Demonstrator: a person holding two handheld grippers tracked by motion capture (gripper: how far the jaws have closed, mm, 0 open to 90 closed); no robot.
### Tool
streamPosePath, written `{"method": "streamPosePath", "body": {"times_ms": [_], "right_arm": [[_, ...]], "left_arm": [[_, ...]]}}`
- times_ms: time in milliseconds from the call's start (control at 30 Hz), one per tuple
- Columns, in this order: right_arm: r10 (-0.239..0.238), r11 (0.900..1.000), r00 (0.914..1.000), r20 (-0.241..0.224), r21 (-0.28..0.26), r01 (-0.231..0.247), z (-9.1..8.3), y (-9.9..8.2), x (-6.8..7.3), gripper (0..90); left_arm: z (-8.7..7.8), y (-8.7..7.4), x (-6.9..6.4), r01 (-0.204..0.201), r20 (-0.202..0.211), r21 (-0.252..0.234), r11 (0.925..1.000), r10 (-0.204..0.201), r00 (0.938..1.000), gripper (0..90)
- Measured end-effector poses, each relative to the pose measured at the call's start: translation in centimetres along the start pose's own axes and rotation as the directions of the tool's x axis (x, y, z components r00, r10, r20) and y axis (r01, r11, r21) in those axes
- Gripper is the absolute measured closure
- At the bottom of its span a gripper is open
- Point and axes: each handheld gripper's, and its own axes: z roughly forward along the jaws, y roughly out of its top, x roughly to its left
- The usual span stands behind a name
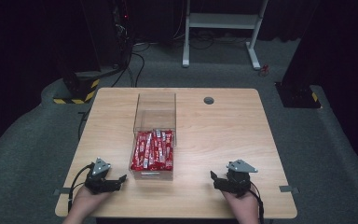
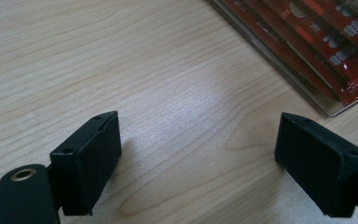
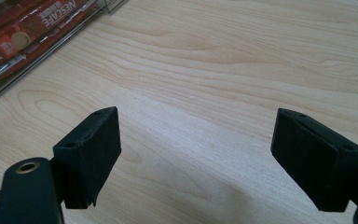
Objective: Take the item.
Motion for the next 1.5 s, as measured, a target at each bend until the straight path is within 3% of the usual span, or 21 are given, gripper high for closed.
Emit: {"method": "streamPosePath", "body": {"times_ms": [500, 900, 1500], "right_arm": [[-0.046, 0.9988, 0.9983, -0.035, -0.018, 0.045, 1.0, 1.9, 1.8, 13.6], [-0.069, 0.9970, 0.9949, -0.074, -0.041, 0.066, 1.9, 3.6, 4.2, 13.8], [-0.092, 0.9945, 0.9898, -0.109, -0.060, 0.086, 1.7, 4.1, 5.3, 16.1]], "left_arm": [[0.0, 0.0, 0.0, -0.005, 0.000, 0.000, 1.0000, 0.005, 1.0000, 14.9], [0.0, 0.0, 0.0, -0.002, 0.001, 0.000, 1.0000, 0.002, 1.0000, 15.0], [0.0, 0.0, 0.0, -0.001, -0.001, 0.000, 1.0000, 0.001, 1.0000, 15.0]]}}
